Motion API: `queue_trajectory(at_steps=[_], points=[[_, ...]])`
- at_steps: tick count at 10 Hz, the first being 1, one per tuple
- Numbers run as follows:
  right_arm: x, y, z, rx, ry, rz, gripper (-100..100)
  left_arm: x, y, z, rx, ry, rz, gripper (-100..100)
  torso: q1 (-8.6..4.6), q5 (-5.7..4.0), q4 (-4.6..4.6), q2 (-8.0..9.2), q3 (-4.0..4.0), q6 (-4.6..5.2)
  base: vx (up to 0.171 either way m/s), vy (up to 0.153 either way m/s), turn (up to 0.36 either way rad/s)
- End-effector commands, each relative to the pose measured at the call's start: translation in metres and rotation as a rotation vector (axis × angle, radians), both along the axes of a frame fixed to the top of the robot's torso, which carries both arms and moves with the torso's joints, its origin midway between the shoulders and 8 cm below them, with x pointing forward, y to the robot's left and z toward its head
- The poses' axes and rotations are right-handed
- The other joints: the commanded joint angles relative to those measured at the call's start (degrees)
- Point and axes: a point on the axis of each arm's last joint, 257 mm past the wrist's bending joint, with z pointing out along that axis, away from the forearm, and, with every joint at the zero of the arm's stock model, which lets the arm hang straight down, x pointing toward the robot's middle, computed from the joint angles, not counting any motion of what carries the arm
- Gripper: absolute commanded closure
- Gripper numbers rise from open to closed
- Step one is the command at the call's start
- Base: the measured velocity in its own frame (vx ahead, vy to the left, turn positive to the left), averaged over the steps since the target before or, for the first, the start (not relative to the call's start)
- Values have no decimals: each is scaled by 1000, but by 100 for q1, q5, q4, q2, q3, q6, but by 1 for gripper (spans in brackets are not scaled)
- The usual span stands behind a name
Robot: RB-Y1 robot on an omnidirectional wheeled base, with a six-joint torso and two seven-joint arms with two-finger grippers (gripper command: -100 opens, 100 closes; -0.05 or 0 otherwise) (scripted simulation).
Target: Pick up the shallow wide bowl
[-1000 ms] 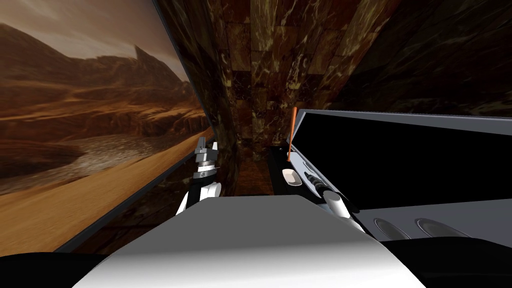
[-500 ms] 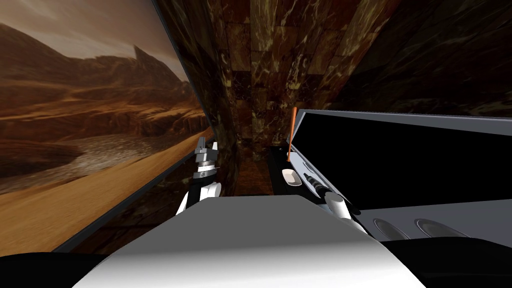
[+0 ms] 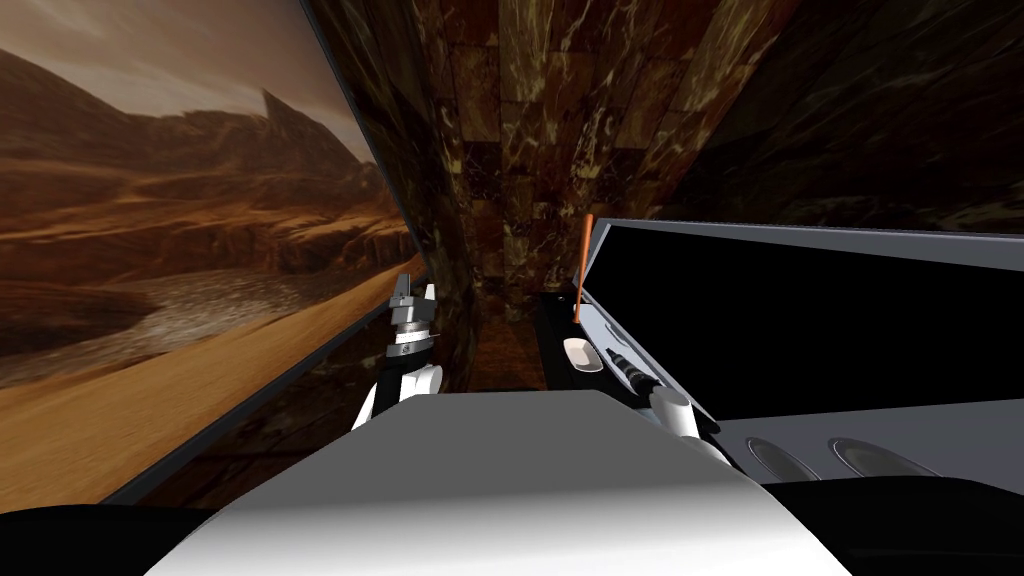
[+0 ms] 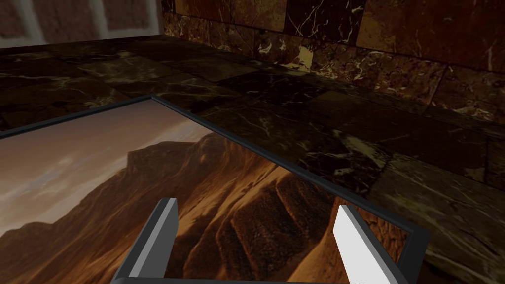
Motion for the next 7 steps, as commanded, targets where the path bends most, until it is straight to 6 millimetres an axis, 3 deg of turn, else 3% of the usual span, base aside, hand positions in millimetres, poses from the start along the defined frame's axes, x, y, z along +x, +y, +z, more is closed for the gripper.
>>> queue_trajectory(at_steps=[1,6,7], points=[[-2,3,-7,63,-8,-16,-100,0,0,0,0,0,0,0,0,0,0,0,0,0,4,-16,-2],[-10,18,-31,259,-19,-60,-100,0,0,0,0,0,0,0,-5,-1,-1,-3,-2,0,8,-17,-10],[-16,27,-44,324,-1,-64,-100,0,0,0,0,0,0,0,-3,-1,0,-3,-1,0,18,-28,-27]])
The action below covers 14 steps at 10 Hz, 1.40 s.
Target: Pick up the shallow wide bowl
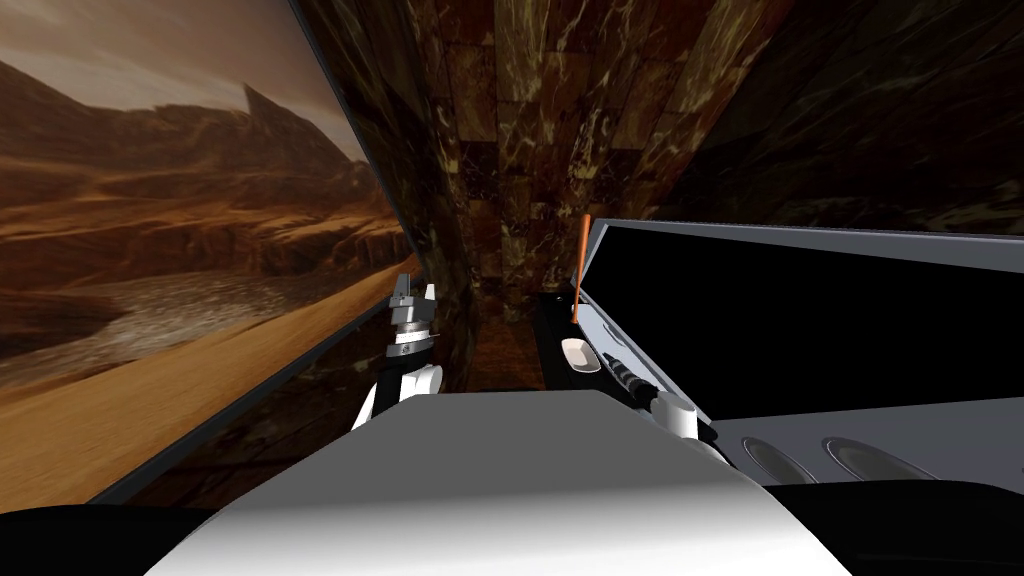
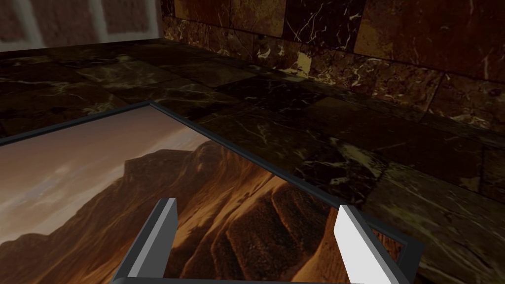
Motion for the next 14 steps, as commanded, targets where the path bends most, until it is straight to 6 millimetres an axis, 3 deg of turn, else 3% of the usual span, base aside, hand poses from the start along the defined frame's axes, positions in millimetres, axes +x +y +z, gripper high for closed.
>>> queue_trajectory(at_steps=[1,4,14], points=[[-1,6,-5,60,-12,-19,-100,0,0,0,0,0,0,0,0,0,0,0,0,0,19,-23,-12],[-9,25,-25,195,3,-34,-100,0,0,0,0,0,0,0,2,0,0,-2,-1,-1,23,-26,-25],[-26,73,-58,482,15,-86,-100,0,0,0,0,0,0,0,1,0,-2,-12,-7,-1,38,-25,-29]])
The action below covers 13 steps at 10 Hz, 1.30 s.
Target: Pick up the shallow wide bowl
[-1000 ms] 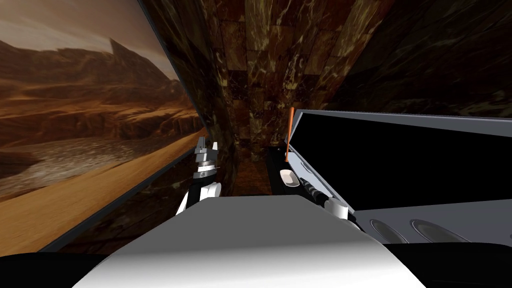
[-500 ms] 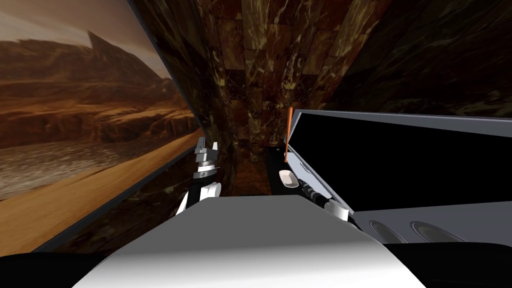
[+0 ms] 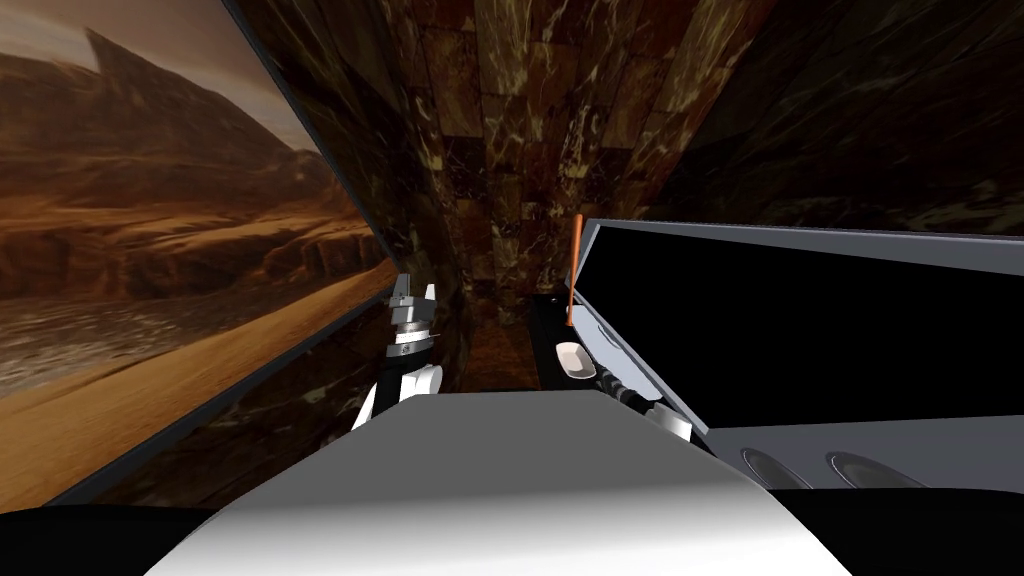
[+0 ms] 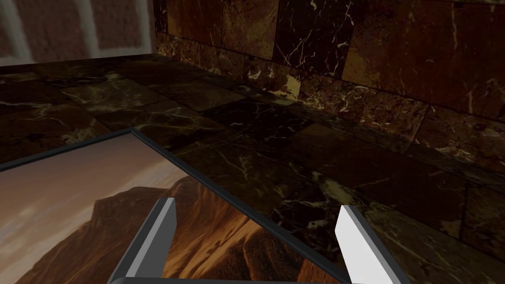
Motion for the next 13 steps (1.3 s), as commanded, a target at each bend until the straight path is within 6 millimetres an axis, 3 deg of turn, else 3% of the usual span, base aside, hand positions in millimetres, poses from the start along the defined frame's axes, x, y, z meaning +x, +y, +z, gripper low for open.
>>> queue_trajectory(at_steps=[1,8,9,10,11,13], points=[[-6,11,-9,44,11,-1,-100,0,0,0,0,0,0,0,0,0,0,0,0,0,41,-16,-34],[-41,60,-46,167,88,1,-100,0,0,0,0,0,0,0,2,0,-1,-7,-4,0,58,-19,-20],[-36,53,-42,157,79,-2,-100,0,0,0,0,0,0,0,4,0,-2,-10,-6,-1,31,-2,1],[-37,54,-43,159,80,0,0,0,0,0,0,0,0,0,7,2,0,0,-1,-1,6,-1,1],[-33,67,-49,158,79,7,-100,0,0,0,0,0,0,0,8,2,2,9,5,0,29,-35,-45],[-26,88,-58,158,79,17,-100,0,0,0,0,0,0,0,-10,-3,0,1,0,-1,18,-30,-18]])
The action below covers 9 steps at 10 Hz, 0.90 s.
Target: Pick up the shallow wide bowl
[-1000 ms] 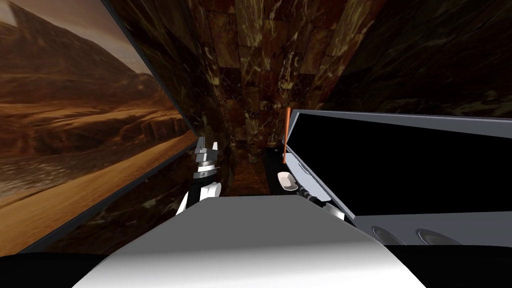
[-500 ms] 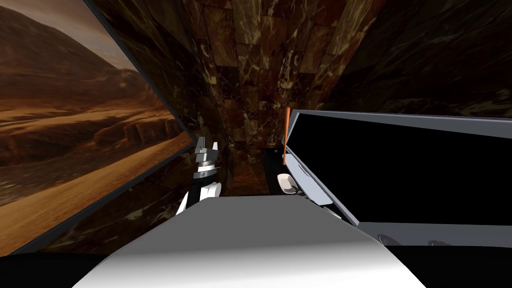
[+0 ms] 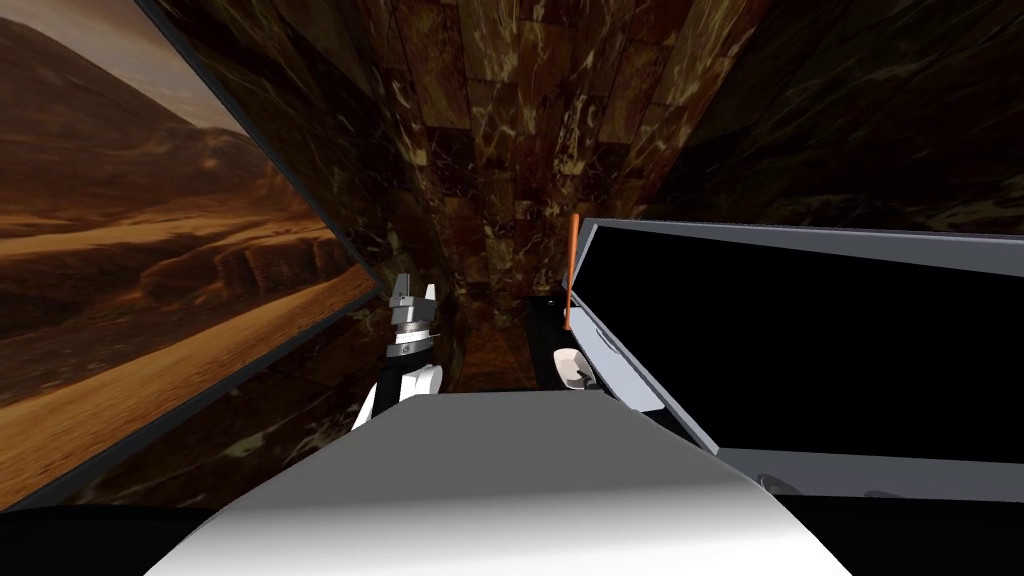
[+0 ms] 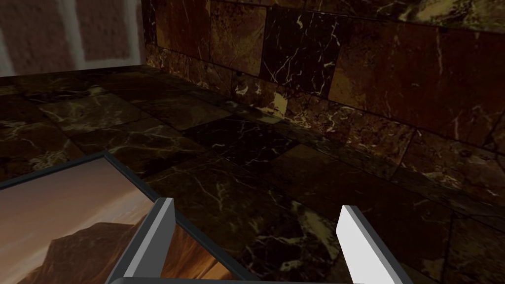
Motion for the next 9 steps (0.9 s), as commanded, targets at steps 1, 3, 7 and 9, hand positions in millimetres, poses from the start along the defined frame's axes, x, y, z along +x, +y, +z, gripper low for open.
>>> queue_trajectory(at_steps=[1,3,7,9], points=[[0,0,0,0,0,0,-100,0,0,0,0,0,0,0,0,0,0,0,0,0,0,0,0],[0,1,0,-1,0,1,100,0,0,0,0,0,0,0,2,2,1,4,2,1,0,0,0],[-1,1,-1,-1,2,-1,0,0,0,0,0,0,0,0,6,5,5,10,8,1,0,0,0],[-6,-15,7,-2,1,-8,100,0,0,0,0,0,0,0,7,8,7,13,10,1,-1,0,7]])
